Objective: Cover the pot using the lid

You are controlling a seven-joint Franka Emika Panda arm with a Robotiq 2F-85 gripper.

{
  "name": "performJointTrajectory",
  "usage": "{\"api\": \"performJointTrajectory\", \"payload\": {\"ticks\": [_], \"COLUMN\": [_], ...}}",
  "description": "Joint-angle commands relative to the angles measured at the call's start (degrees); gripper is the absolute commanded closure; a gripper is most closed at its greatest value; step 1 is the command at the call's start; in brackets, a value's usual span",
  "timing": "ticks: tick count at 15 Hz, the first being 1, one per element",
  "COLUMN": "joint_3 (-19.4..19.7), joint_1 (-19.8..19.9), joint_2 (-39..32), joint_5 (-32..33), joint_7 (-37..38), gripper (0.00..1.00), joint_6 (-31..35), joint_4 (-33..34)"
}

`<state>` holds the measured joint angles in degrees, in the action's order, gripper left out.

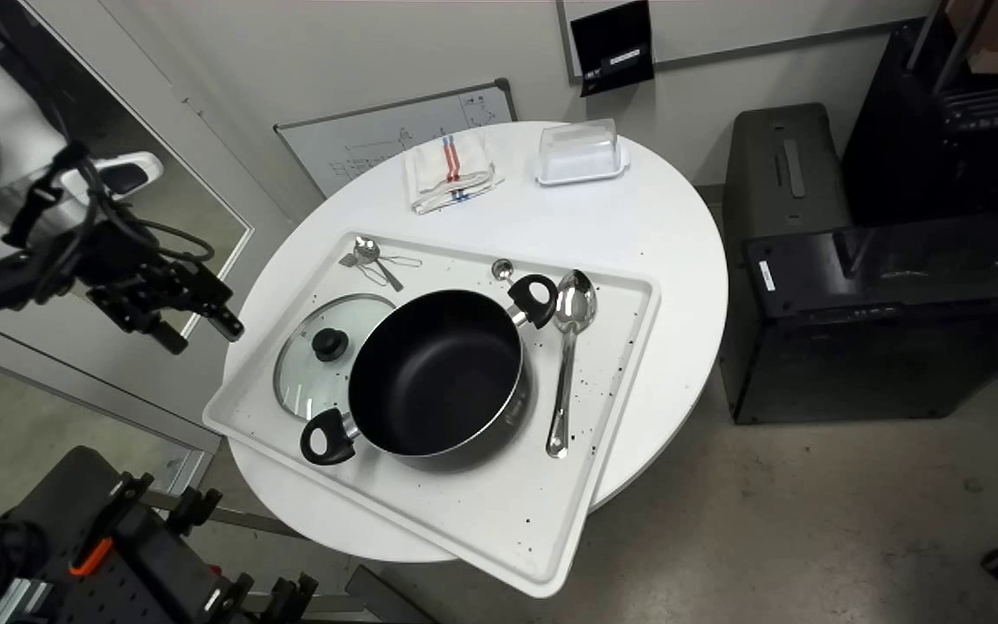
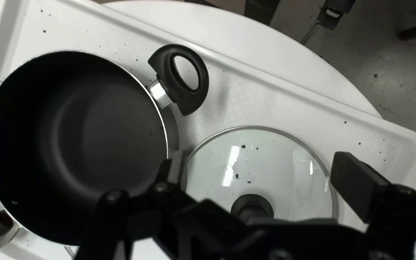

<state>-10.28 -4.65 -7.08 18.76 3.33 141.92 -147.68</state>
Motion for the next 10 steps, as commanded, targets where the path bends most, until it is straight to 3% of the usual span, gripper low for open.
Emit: {"api": "performJointTrajectory", "payload": {"ticks": [1, 10], "joint_3": [3.14, 6.36], "joint_1": [-2.24, -6.93], "joint_2": [-9.03, -24.87], "joint_5": [5.45, 4.11], "joint_7": [0.95, -0.69], "gripper": [0.00, 0.00], "joint_6": [4.50, 10.56], "joint_4": [5.02, 15.27]}}
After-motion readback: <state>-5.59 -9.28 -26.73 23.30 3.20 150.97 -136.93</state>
